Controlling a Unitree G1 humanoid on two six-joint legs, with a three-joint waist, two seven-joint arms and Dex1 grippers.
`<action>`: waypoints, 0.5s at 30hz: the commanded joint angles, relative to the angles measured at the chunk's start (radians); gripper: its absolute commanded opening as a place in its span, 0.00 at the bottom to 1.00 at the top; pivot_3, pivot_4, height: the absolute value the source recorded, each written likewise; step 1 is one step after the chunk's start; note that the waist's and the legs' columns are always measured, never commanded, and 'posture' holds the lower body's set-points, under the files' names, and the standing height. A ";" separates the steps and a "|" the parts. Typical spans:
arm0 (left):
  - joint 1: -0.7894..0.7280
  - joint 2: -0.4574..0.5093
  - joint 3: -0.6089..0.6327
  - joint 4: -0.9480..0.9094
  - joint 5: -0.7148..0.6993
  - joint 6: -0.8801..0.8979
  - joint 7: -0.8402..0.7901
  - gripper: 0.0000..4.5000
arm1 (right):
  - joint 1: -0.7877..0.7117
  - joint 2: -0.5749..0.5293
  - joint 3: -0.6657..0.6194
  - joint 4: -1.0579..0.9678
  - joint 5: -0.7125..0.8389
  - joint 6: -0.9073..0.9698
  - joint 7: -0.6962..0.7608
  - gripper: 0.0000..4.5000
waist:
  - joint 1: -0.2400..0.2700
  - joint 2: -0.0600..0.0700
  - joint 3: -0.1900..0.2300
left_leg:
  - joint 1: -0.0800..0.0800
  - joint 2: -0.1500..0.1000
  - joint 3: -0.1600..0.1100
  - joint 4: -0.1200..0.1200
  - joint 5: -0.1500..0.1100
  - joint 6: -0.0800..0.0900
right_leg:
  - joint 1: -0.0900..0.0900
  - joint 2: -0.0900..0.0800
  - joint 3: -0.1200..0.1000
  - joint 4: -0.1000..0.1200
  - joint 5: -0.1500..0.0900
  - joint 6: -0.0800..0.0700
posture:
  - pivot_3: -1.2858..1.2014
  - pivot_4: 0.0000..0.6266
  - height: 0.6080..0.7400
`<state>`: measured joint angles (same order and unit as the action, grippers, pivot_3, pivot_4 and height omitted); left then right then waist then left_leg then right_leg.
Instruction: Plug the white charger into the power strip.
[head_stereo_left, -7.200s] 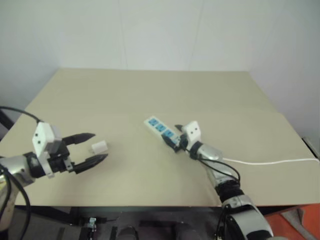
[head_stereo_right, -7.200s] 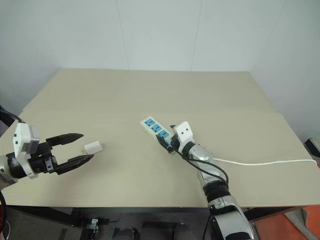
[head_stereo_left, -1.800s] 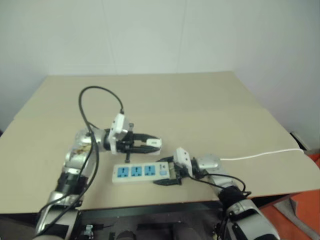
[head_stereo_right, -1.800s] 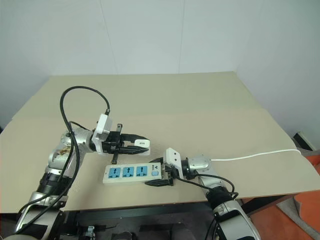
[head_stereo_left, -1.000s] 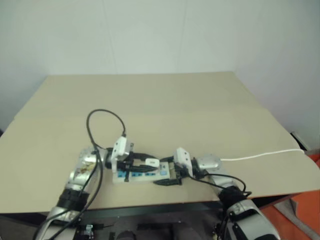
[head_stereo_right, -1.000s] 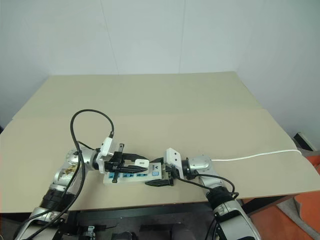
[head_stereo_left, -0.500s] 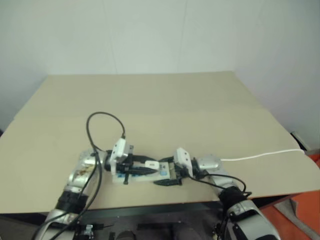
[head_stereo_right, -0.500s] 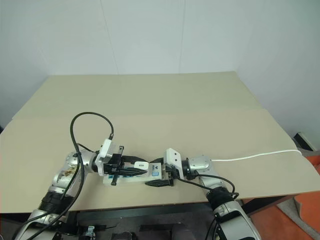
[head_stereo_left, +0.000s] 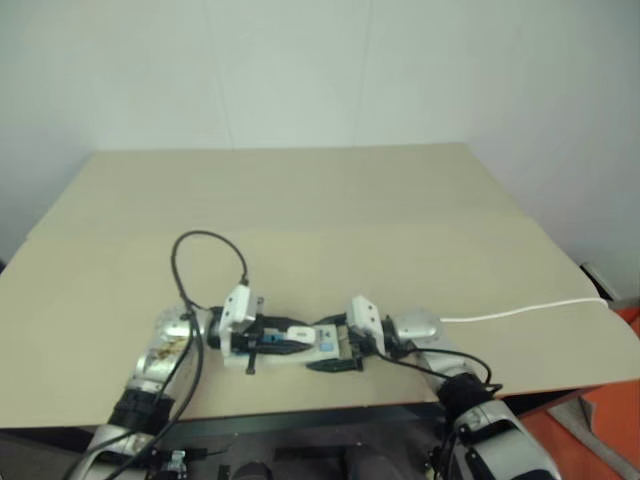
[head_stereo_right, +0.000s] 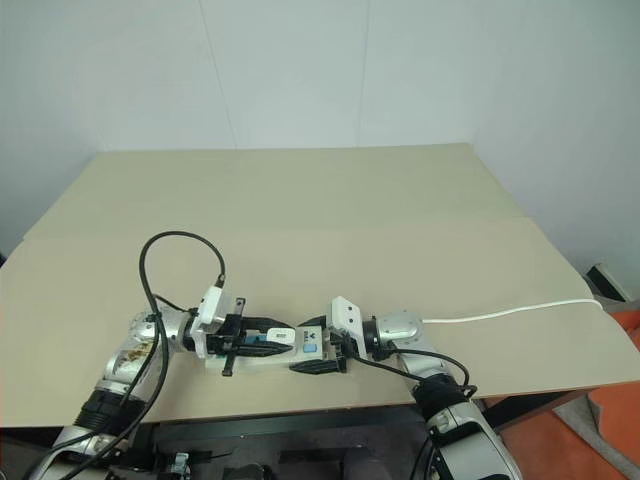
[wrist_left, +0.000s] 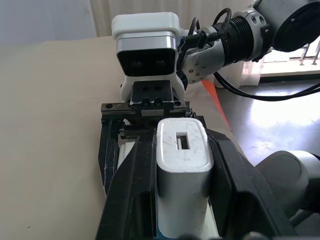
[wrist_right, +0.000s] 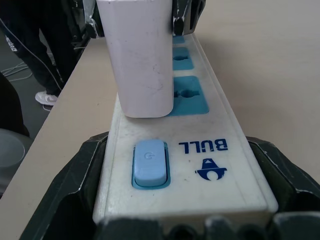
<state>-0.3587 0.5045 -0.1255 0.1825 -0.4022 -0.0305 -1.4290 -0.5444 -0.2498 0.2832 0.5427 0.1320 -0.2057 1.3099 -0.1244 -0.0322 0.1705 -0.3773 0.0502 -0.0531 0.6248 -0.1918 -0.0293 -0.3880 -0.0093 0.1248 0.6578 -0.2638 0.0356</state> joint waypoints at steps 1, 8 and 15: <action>0.058 0.038 -0.024 0.074 0.061 0.013 0.005 0.23 | 0.013 -0.012 0.027 0.007 -0.024 0.015 0.010 0.76 | 0.000 0.000 -0.001 | 0.000 0.000 0.000 0.000 0.000 0.000 | 0.000 0.000 0.000 0.000 0.000 0.000 | 0.52 0.24 1.00; 0.096 0.055 -0.037 0.093 0.076 0.008 0.015 0.23 | 0.007 -0.015 0.029 0.012 -0.022 0.013 0.010 0.76 | -0.001 0.004 -0.006 | 0.002 0.000 0.000 -0.001 0.000 0.000 | 0.000 0.000 0.000 0.000 -0.001 -0.001 | 0.52 0.24 1.00; 0.090 0.072 -0.049 0.100 0.082 0.026 0.013 0.31 | 0.005 -0.017 0.032 0.013 -0.018 0.013 0.011 0.76 | -0.001 0.006 -0.011 | 0.005 0.000 0.001 -0.006 0.000 0.000 | 0.002 0.000 0.001 -0.001 -0.002 -0.003 | 0.52 0.24 1.00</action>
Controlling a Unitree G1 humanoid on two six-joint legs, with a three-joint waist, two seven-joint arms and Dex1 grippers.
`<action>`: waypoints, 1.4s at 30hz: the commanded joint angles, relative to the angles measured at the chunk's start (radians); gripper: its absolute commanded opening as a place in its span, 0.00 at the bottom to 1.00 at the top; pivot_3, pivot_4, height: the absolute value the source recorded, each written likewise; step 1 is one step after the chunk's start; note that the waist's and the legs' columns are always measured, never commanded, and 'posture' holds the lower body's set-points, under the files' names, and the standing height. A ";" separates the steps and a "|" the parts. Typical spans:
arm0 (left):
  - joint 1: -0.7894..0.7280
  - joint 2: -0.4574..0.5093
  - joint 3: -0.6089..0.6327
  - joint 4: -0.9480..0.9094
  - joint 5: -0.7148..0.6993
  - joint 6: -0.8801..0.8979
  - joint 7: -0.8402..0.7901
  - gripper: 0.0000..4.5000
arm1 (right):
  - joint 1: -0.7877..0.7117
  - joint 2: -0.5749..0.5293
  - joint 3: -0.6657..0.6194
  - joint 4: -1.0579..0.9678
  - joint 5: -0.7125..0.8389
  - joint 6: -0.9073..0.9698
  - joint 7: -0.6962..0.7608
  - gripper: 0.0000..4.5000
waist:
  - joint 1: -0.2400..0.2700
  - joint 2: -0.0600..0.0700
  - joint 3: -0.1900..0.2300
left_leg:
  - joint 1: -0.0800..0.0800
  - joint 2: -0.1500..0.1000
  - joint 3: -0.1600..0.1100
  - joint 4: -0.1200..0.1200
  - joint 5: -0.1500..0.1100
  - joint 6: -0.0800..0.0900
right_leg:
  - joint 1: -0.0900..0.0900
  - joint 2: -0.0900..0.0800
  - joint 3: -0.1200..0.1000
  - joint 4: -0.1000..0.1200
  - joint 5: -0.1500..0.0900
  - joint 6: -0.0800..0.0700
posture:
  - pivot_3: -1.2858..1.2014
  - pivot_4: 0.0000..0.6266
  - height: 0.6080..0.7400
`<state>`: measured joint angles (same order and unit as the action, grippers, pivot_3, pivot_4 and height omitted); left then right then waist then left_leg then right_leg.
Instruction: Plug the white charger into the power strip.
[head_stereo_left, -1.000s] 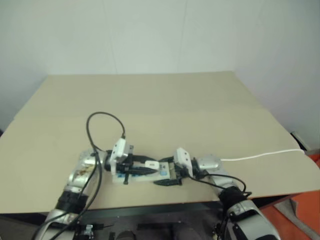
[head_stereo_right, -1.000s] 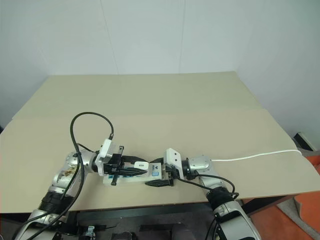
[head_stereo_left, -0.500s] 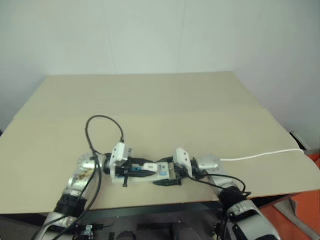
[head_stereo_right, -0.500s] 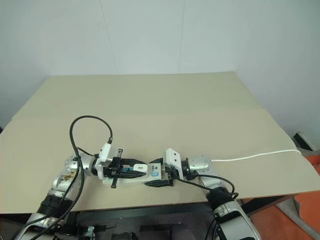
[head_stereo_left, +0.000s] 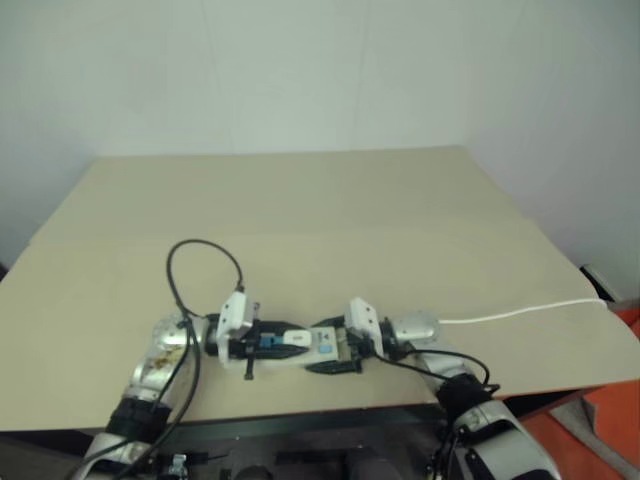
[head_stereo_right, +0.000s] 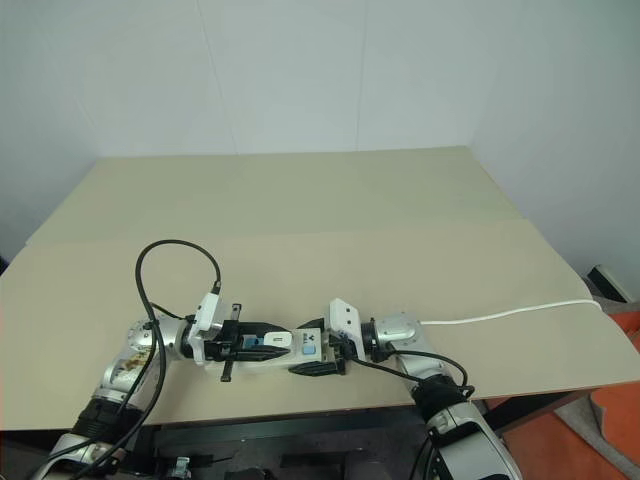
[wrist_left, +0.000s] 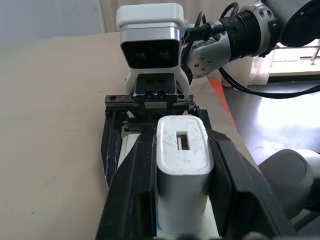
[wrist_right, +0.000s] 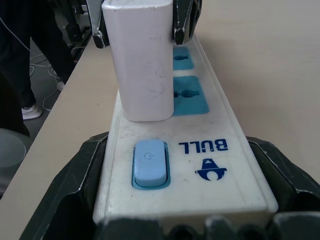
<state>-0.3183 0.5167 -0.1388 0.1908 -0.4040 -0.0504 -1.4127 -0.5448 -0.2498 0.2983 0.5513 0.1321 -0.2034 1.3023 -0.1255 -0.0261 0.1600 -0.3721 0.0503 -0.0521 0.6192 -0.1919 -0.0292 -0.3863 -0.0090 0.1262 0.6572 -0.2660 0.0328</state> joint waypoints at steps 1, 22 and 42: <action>0.037 0.061 -0.035 0.094 0.078 0.059 -0.005 0.39 | 0.005 -0.016 0.018 0.005 -0.018 0.011 0.018 0.76 | -0.002 0.000 0.000 | 0.001 0.000 0.000 -0.002 0.000 0.000 | 0.000 0.000 0.000 0.000 0.000 0.000 | 0.52 0.24 1.00; -0.287 0.323 0.302 0.014 -0.116 0.256 -0.003 1.00 | 0.097 -0.115 -0.061 -0.277 0.037 0.116 -0.061 0.99 | 0.019 -0.002 0.005 | -0.014 0.000 -0.001 -0.007 0.000 0.000 | -0.010 -0.001 -0.003 -0.009 -0.001 0.000 | 0.52 0.24 1.00; 0.195 0.474 0.595 -0.221 -0.151 0.281 0.040 1.00 | 0.453 -0.699 -0.580 -0.692 0.369 0.349 0.050 0.99 | 0.057 -0.002 0.010 | -0.027 -0.001 0.001 -0.004 0.000 0.000 | -0.023 -0.004 -0.004 -0.009 0.000 0.001 | 0.52 0.24 1.00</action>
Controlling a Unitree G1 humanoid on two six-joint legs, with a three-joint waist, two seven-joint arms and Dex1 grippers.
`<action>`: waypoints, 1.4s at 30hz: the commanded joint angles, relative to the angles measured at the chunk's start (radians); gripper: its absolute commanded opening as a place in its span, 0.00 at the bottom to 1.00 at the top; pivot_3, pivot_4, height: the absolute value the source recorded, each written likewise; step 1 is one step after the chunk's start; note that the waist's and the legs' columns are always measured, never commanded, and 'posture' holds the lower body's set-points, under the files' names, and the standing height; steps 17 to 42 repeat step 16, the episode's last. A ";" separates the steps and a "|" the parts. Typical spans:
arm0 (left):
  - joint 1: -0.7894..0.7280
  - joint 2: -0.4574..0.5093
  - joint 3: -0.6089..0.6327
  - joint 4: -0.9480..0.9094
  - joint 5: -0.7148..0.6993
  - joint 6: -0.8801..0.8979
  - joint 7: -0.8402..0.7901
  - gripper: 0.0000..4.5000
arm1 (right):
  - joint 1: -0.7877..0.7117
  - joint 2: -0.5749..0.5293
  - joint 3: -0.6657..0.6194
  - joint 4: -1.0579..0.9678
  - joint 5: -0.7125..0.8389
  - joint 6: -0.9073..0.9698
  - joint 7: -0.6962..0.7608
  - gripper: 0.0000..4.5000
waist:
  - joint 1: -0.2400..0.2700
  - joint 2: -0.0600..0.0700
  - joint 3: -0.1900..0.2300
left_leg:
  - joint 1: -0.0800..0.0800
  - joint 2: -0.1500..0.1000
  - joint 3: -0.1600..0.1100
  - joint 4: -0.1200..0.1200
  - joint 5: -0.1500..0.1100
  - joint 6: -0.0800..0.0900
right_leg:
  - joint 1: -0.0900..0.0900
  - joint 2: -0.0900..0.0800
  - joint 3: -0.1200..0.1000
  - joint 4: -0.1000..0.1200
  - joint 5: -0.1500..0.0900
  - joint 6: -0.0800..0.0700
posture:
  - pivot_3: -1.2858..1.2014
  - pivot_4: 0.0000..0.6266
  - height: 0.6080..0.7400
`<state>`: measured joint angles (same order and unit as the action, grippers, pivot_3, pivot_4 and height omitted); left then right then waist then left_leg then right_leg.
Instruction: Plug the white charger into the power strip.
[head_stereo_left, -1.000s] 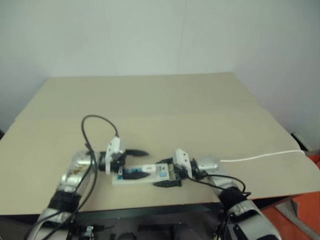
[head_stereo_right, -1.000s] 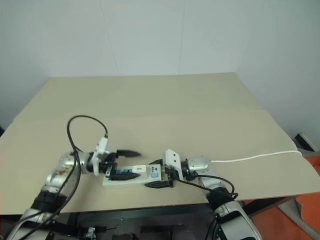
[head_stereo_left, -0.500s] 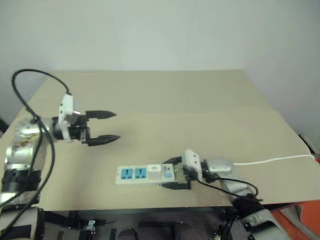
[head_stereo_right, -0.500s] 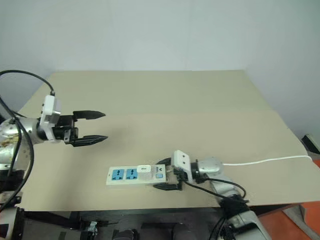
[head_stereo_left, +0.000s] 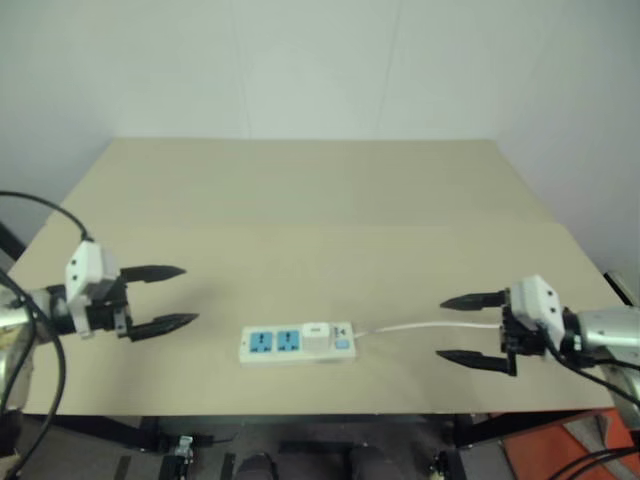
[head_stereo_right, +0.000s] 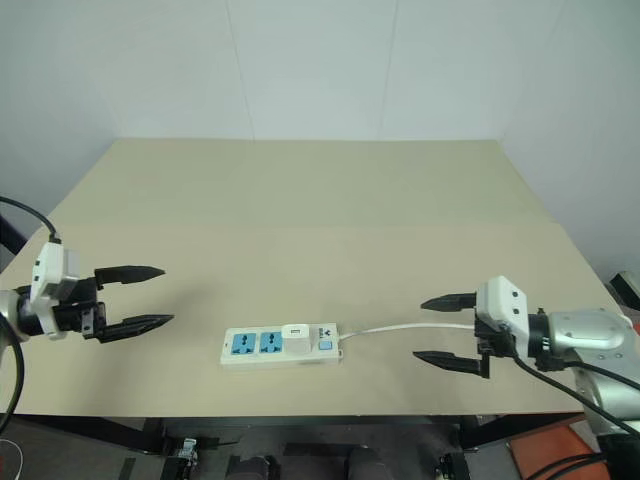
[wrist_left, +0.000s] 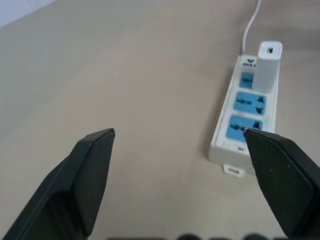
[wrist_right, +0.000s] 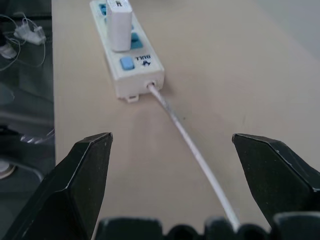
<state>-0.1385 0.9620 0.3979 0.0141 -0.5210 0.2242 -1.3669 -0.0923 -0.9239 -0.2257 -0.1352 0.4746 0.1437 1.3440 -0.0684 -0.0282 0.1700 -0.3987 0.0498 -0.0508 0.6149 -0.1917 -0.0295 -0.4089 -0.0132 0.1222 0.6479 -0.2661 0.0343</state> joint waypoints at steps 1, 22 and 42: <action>0.024 0.032 0.064 -0.050 -0.036 0.010 -0.005 1.00 | 0.001 -0.028 -0.059 -0.001 0.026 -0.001 0.009 0.99 | 0.000 0.000 0.000 | 0.001 0.000 0.001 0.000 0.000 0.000 | 0.001 0.000 0.000 0.000 0.000 0.000 | 0.52 0.24 1.00; -0.020 0.036 0.018 -0.087 -0.062 0.060 0.008 1.00 | -0.030 0.047 0.037 -0.025 0.012 0.001 -0.040 0.99 | 0.000 0.000 0.000 | 0.001 0.000 0.001 0.001 0.000 0.000 | 0.002 -0.001 0.000 0.000 0.000 0.001 | 0.52 0.24 1.00; -0.020 0.036 0.018 -0.087 -0.062 0.060 0.008 1.00 | -0.030 0.047 0.037 -0.025 0.012 0.001 -0.040 0.99 | 0.000 0.000 0.000 | 0.001 0.000 0.001 0.001 0.000 0.000 | 0.002 -0.001 0.000 0.000 0.000 0.001 | 0.52 0.24 1.00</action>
